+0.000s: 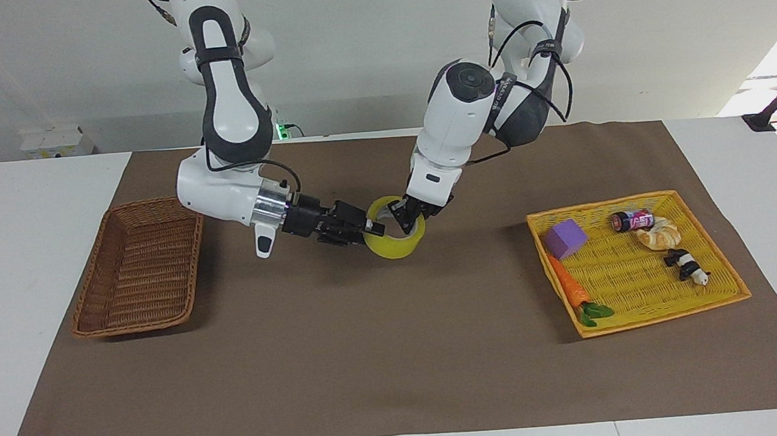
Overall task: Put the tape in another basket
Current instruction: 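Close the right gripper on the tape roll held by the left gripper, then carry the tape with the right gripper while the left gripper withdraws, then lower the tape into the brown basket and open the right gripper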
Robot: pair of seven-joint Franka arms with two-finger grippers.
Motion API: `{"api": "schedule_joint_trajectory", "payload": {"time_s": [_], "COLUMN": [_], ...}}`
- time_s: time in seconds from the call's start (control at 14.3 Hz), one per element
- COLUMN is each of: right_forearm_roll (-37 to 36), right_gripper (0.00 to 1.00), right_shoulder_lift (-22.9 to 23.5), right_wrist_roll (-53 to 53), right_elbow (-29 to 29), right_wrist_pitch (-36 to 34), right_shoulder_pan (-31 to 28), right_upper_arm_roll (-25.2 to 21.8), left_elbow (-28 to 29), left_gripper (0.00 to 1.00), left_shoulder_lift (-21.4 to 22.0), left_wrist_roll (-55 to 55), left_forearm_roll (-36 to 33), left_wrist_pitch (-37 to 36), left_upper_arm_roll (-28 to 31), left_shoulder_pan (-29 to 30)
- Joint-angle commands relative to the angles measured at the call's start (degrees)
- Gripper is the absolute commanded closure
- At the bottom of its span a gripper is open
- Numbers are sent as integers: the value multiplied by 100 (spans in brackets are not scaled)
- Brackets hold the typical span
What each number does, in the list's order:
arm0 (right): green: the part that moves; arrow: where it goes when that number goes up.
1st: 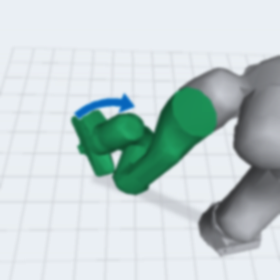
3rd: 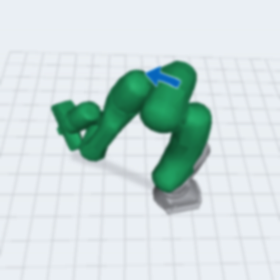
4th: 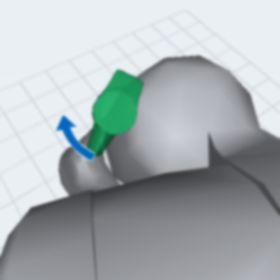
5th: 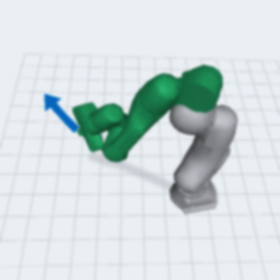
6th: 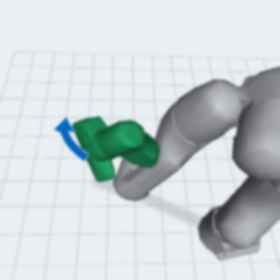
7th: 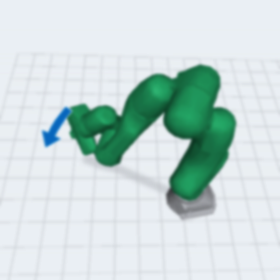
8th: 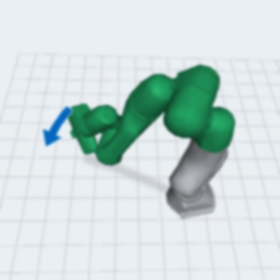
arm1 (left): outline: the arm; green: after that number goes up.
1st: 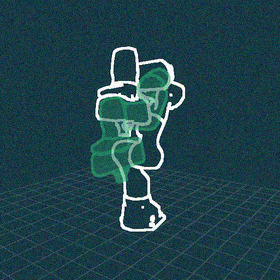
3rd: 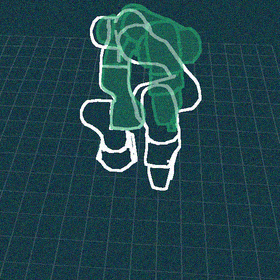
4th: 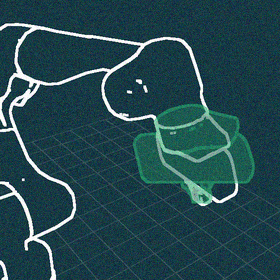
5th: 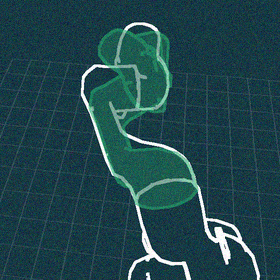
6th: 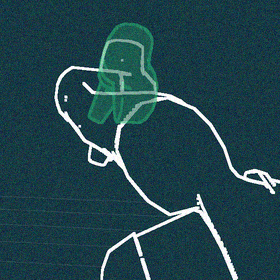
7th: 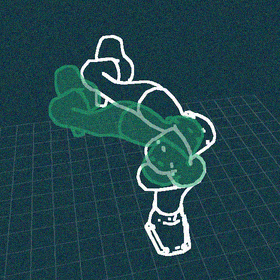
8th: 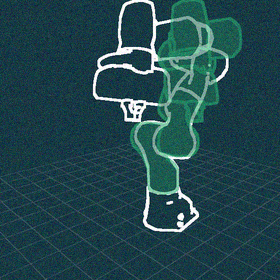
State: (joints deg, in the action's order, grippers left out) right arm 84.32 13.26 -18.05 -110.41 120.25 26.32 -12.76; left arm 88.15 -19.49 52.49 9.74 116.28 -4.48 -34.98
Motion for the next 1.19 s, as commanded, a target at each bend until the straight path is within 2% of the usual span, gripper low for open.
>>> {"api": "schedule_joint_trajectory", "payload": {"time_s": [0.0, 0.21, 0.35, 0.56, 0.7, 0.77, 0.91, 1.05, 1.12], "right_forearm_roll": [-222, -764, -1624, -2768, -3462, -3910, -4159, -4344, -4354], "right_gripper": [100, 100, 100, 100, 100, 100, 100, 100, 100], "right_shoulder_lift": [-69, -60, -43, 19, 141, 342, 921, 1099, 1108], "right_wrist_roll": [-32, -41, -76, -741, -1243, -1489, -2304, -3192, -3396], "right_elbow": [-42, 46, 299, 722, 1134, 1441, 2204, 2156, 1982], "right_wrist_pitch": [-151, -518, -1149, -2029, -2652, -3004, -3873, -3913, -3904], "right_shoulder_pan": [-91, -476, -1212, -2530, -3392, -3831, -4632, -4960, -5004], "right_upper_arm_roll": [2, -7, -33, -25, -25, -24, -7, -16, -16], "left_elbow": [19, -517, -527, -492, -440, -431, -396, -90, 17], "left_gripper": [0, 0, 0, 0, 0, 0, 0, 0, 0], "left_shoulder_lift": [208, 226, 479, 630, 630, 630, 639, 770, 841], "left_wrist_roll": [-81, -90, -160, -1369, -2169, -2599, -3408, -4287, -4378], "left_forearm_roll": [80, 63, 28, 28, 28, 28, -164, -438, -456], "left_wrist_pitch": [9, -700, -1079, -1782, -1819, -1819, -1819, -1697, -1661], "left_upper_arm_roll": [61, 131, 219, 219, 228, 237, 263, 263, 263], "left_shoulder_pan": [-27, 165, 744, 2157, 2879, 3187, 3662, 4128, 4296]}}
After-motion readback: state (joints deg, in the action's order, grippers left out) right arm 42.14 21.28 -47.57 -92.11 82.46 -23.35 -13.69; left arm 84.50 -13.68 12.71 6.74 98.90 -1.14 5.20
